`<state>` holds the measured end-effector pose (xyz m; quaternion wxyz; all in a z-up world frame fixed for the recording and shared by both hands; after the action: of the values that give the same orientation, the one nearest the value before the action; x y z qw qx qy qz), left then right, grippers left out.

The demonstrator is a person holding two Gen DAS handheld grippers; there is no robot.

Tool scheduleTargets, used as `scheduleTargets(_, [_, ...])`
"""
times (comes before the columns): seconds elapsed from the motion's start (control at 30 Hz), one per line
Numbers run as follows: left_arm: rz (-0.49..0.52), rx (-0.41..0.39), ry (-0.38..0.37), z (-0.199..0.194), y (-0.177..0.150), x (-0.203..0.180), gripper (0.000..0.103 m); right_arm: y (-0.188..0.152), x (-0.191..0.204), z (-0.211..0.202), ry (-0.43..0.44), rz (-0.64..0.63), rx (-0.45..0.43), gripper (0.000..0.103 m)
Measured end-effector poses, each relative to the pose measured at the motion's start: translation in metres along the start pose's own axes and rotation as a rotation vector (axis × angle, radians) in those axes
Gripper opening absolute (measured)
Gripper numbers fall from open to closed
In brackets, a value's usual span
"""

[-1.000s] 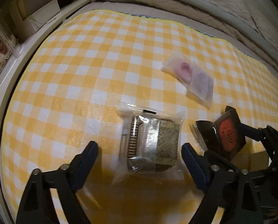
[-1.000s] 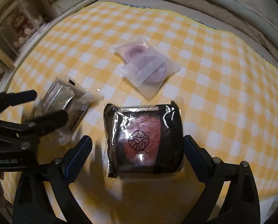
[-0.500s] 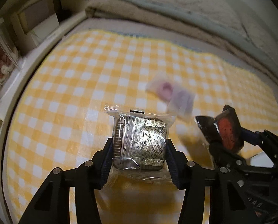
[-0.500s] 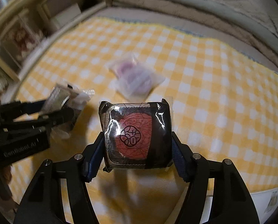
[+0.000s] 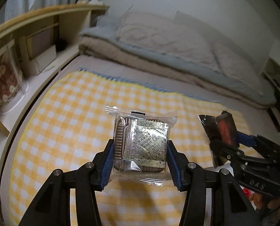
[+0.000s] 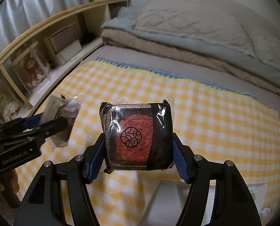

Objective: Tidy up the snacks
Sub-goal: 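Grasp the silver packet with the left tool while the right tool grasps the black-and-red packet, then carry the silver packet with the left tool while the right tool carries the black-and-red packet into the tray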

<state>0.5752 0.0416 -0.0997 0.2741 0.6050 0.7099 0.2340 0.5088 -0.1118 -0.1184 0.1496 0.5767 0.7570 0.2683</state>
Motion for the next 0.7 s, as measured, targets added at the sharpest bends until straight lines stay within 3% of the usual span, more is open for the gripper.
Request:
scheduleTargets(0.23, [0.025,-0.05,-0.086,-0.054,-0.01,-0.018,0.051,-0.004,-0.018,-0.069,-0.055,0.055,-0.075,0.067])
scheduleTargets(0.37, [0.058,-0.055,-0.136,-0.066,-0.016,-0.039,0.051,-0.016,-0.032,-0.106,-0.087,0.103,-0.112,0.067])
scheduleTargets(0.7, [0.099,0.064,-0.279,-0.052,-0.045,-0.088,0.051,-0.076,-0.09,-0.155,-0.169,0.27,-0.138,0.067])
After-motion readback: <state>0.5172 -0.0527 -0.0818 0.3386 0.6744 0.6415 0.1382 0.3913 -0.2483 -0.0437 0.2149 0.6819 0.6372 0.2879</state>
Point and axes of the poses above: each gripper's, at about its wrist camera, not at the fingertips, and z roughly the way its jaws point, x to its left, y to its top, the point moved 5 cm from there along z, roughly the way its jaws point, and after that the axes turned 7 degrees about y, right-handed, at the moved point
